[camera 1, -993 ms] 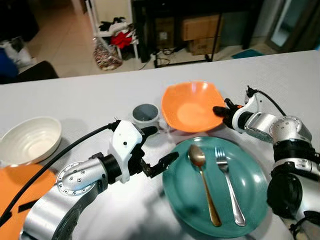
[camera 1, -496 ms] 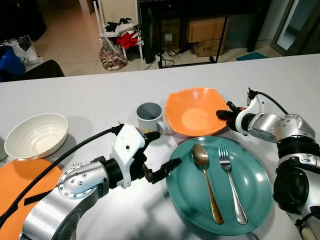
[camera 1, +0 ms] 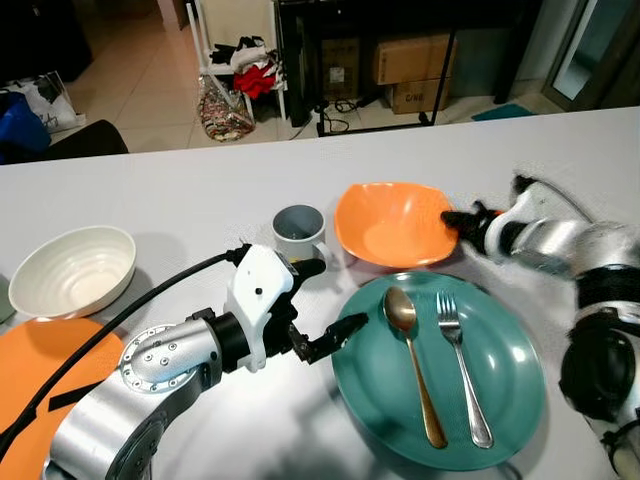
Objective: Setting the table
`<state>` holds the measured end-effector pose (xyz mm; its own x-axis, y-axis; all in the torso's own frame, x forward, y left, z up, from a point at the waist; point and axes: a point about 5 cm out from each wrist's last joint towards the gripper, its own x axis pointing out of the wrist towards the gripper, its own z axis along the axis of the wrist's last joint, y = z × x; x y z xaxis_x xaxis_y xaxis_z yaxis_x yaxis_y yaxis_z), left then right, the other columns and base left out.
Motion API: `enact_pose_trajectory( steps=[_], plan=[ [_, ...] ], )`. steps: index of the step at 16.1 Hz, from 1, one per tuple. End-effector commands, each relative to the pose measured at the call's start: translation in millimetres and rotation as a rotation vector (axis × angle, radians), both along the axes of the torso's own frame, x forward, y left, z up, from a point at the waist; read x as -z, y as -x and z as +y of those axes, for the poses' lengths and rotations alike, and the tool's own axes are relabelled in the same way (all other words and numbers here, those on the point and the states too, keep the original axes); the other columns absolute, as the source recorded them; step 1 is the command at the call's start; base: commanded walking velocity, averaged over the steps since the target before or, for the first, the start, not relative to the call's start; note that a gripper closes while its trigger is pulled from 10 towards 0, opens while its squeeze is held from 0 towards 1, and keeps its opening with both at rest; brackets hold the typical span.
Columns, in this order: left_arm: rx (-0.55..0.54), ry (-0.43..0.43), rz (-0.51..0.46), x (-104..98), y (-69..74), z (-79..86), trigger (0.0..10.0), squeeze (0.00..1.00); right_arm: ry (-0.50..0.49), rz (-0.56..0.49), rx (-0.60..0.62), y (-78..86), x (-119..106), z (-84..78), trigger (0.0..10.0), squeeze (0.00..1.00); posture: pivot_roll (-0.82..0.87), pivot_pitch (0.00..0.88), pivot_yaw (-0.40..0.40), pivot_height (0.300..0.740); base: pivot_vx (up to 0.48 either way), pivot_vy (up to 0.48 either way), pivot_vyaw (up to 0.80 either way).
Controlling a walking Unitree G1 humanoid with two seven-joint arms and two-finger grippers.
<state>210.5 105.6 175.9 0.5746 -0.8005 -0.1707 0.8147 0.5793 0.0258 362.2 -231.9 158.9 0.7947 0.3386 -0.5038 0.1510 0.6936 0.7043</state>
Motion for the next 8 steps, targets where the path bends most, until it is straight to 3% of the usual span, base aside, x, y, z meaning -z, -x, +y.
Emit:
enact_pose_trajectory(
  steps=[1, 3, 4, 6, 7, 8],
  plan=[
    [-0.014, 0.017, -0.001, 0, -0.5, 2.7, 10.0, 0.0, -0.019, -0.046, -0.009, 1.7, -16, -4.4, 10.0, 1.0, 0.07, 0.0, 0.077, 0.74, 0.0, 0.0, 0.0],
    [-0.029, 0.034, 0.0, -2, 1.0, 3.6, 10.0, 0.0, -0.021, -0.096, -0.042, 13.4, -34, -7.2, 10.0, 1.0, 0.07, 0.0, 0.073, 0.74, 0.0, 0.0, 0.0],
    [-0.045, 0.054, 0.002, -2, 2.6, 5.4, 10.0, 0.0, 0.024, -0.145, -0.074, 26.9, -46, -6.2, 10.0, 1.0, 0.07, 0.0, 0.071, 0.74, 0.0, 0.0, 0.0],
    [-0.111, 0.09, 0.005, -2, 3.0, 10.3, 10.0, 0.0, 0.062, -0.237, -0.122, 56.8, -60, 7.1, 10.0, 1.0, 0.06, 0.0, 0.08, 0.74, 0.0, 0.0, 0.0],
    [-0.131, 0.097, 0.001, -2, 2.1, 11.3, 10.0, 0.0, 0.096, -0.246, -0.13, 63.6, -60, 10.8, 10.0, 1.0, 0.06, 0.0, 0.081, 0.74, 0.0, 0.0, 0.0],
    [-0.255, 0.102, -0.028, -1, -6.3, 17.4, 10.0, 0.0, 0.243, -0.296, -0.172, 84.6, -55, 26.3, 10.0, 1.0, 0.05, 0.0, 0.085, 0.74, 0.0, 0.0, 0.0]
  ],
)
